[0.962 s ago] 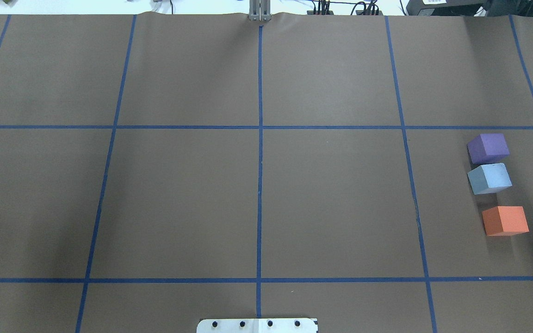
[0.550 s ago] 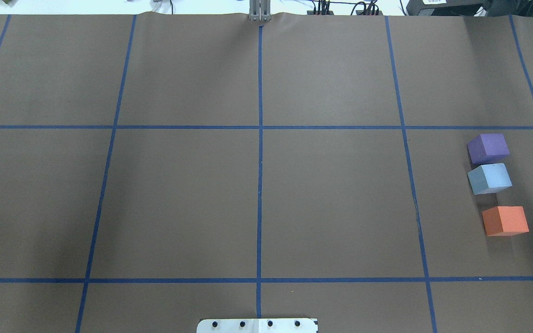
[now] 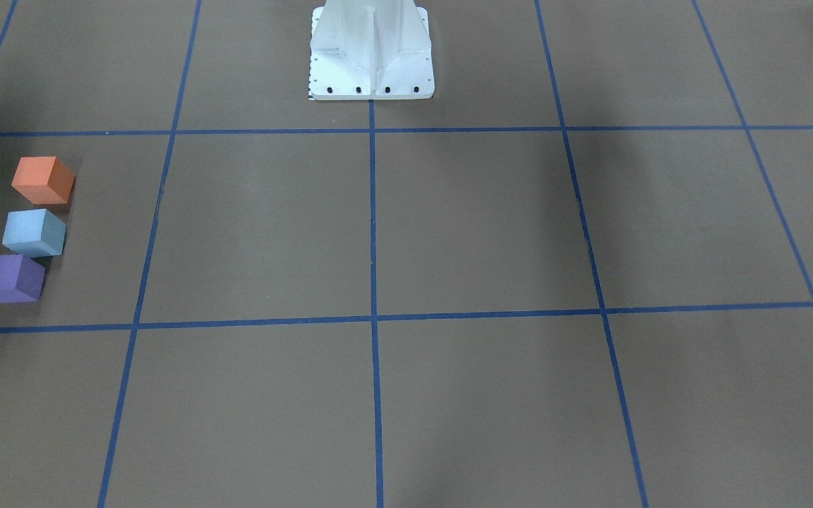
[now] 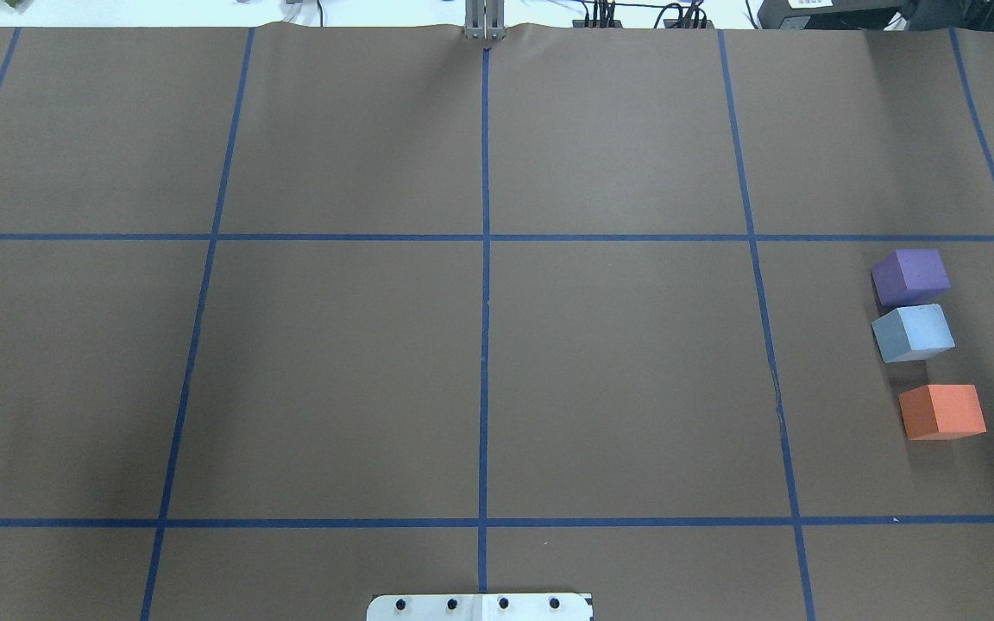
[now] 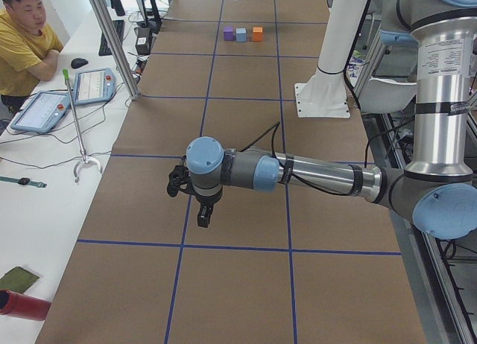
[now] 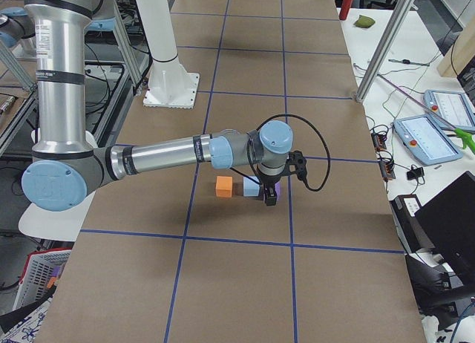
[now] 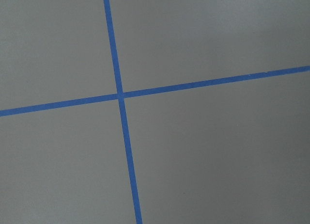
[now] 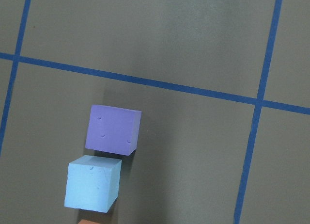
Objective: Place blue block between orange and purple blocks
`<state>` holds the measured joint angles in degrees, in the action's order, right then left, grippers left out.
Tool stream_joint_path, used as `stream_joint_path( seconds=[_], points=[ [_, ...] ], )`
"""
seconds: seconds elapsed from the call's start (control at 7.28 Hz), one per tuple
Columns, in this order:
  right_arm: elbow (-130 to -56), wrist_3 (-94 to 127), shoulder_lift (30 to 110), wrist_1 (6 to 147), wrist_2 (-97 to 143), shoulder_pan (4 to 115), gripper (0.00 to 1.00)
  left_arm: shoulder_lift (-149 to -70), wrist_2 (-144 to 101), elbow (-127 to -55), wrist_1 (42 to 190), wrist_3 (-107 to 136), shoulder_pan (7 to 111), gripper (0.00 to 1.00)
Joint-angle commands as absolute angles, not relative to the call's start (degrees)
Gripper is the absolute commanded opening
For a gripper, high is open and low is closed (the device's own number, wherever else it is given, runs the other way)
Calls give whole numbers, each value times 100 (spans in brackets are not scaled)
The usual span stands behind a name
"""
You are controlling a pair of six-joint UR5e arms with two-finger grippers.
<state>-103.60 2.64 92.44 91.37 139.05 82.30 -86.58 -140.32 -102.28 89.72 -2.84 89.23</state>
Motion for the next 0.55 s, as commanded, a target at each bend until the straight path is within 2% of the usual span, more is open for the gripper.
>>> stream_joint_path(
  seconds=[0.0, 0.41],
  points=[
    [-10319, 272, 9246, 9141, 13931, 8235, 100, -8649, -14027, -10301, 8965, -272, 8921, 100],
    [-10292, 272, 9229, 9123, 13922, 8227, 100, -8640, -14027, -10353, 8965, -272, 8921, 100]
  ],
)
